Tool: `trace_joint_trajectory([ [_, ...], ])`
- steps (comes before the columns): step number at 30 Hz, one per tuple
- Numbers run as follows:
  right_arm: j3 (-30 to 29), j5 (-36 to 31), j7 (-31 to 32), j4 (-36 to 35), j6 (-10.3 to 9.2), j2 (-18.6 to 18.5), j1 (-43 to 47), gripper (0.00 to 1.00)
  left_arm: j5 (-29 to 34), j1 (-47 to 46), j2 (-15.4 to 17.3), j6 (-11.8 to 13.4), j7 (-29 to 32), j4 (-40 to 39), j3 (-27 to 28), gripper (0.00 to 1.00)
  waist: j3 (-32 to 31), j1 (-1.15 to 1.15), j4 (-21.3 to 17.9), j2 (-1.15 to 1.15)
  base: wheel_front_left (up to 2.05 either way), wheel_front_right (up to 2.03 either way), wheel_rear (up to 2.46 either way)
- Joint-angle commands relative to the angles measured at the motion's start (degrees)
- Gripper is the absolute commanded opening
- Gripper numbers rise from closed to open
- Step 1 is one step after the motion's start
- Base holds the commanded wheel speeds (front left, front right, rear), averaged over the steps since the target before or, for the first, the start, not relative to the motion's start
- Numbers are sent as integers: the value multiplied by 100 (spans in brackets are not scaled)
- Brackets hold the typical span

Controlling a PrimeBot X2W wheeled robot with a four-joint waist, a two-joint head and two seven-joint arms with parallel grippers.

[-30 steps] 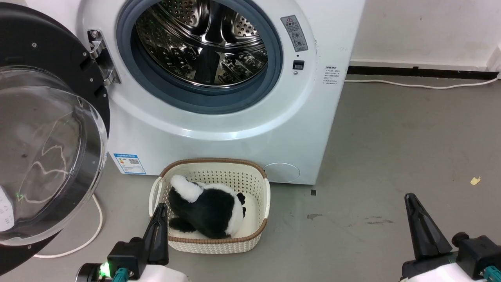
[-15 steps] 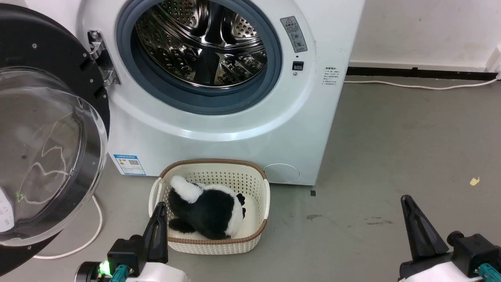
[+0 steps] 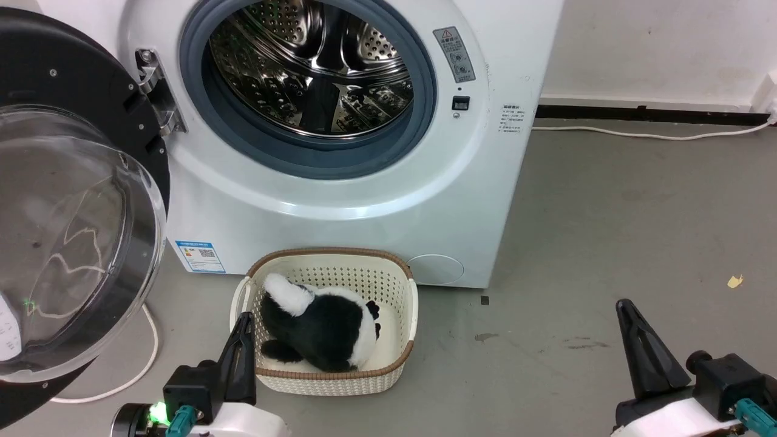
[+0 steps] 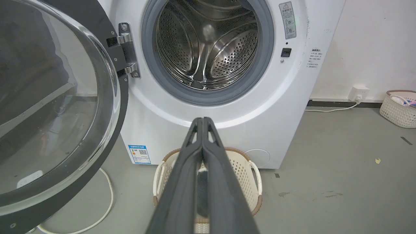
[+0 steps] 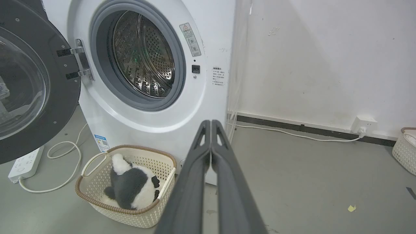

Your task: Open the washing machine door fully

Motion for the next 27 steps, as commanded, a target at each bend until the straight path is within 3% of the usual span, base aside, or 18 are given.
trace_joint_trajectory([
  [1, 19, -43, 36, 26, 2, 14, -67, 0, 62, -65, -31, -38, 31, -23, 29, 0, -2, 0, -1, 0, 0, 0, 0],
  [27, 97, -117, 342, 90, 3, 21, -155, 0, 295, -103, -140, -216, 334, -92, 263, 0, -34, 0, -25, 0, 0, 0, 0],
])
